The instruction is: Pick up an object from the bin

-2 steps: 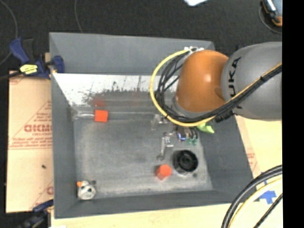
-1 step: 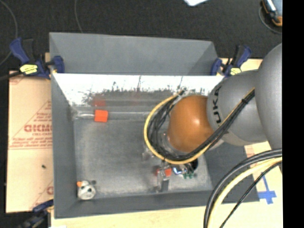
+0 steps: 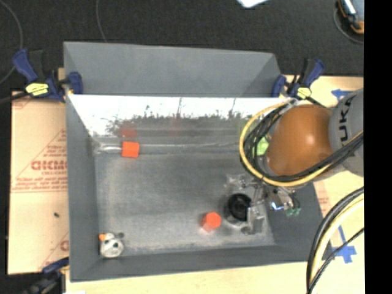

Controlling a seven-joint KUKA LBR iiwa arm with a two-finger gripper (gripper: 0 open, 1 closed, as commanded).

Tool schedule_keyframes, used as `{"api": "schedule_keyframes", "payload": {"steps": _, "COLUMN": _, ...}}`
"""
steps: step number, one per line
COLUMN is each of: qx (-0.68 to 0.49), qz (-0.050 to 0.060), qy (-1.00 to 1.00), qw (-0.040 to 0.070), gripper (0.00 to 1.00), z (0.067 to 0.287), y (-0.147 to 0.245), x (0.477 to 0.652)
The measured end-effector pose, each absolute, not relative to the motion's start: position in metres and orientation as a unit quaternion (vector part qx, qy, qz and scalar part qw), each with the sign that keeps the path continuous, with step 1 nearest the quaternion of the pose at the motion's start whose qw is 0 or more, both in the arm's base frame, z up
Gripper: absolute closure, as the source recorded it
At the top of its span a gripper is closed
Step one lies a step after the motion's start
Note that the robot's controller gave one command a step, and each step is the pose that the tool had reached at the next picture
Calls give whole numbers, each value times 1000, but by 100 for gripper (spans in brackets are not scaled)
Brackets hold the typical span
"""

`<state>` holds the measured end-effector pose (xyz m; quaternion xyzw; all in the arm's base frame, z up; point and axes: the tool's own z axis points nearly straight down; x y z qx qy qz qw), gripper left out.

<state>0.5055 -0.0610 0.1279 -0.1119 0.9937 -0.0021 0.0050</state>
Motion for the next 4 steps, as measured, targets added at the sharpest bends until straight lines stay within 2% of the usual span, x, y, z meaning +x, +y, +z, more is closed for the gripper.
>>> {"api": "schedule_keyframes", "payload": {"steps": 1, "qx": -38, "qz": 1, "qy": 999, "qw": -1, "gripper": 0, "z": 99, "y": -10, "x": 505}}
{"api": "schedule_keyframes", "payload": {"steps": 2, "qx": 51, "qz": -2, "qy": 999, "qw": 5, "gripper": 0, "z": 70, "y": -94, "x": 514}}
{"api": "schedule_keyframes", "payload": {"steps": 3, "qx": -80, "qz": 0, "qy": 997, "qw": 3, "gripper": 100, "z": 71, "y": -109, "x": 525}}
{"api": "schedule_keyframes", "payload": {"steps": 4, "qx": -79, "qz": 0, "qy": 997, "qw": 3, "gripper": 100, "z": 71, "y": -109, "x": 525}}
